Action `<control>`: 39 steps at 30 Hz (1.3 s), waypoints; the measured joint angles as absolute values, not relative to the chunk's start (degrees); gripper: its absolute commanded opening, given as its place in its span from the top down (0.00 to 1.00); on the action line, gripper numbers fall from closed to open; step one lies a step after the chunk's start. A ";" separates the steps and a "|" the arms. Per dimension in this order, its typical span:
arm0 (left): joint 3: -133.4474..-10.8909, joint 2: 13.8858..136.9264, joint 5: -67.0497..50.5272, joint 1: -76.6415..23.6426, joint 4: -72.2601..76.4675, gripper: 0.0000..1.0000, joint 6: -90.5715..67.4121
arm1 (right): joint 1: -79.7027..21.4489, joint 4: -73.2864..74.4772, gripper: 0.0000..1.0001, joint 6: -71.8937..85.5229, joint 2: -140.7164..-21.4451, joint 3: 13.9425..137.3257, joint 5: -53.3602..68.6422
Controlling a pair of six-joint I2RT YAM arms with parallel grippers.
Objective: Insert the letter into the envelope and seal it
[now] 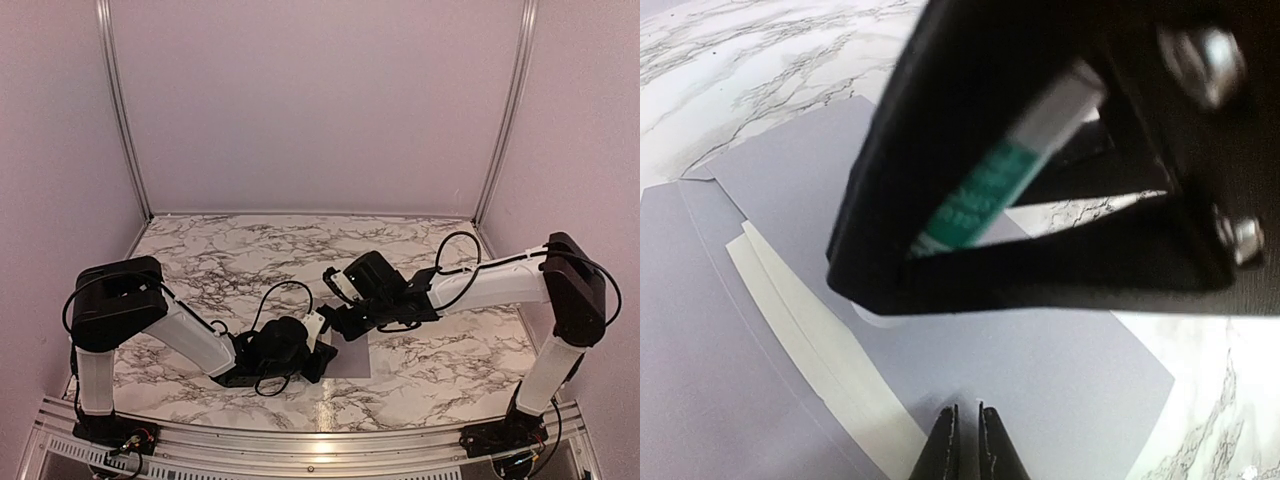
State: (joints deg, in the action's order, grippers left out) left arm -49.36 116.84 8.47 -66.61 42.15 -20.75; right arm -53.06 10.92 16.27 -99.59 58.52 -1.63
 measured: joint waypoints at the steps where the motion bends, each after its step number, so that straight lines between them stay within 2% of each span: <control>1: -49.36 116.81 8.47 -66.61 42.15 0.91 -20.58 | -52.71 10.59 1.00 16.25 -99.13 58.54 -1.63; 17: -49.34 116.81 8.62 -66.59 42.13 0.91 -20.38 | -52.12 8.64 1.00 16.43 -103.11 58.54 3.38; 39: -49.43 117.10 11.44 -65.67 42.19 0.92 -22.52 | -49.74 6.11 1.00 13.78 -106.06 61.28 2.94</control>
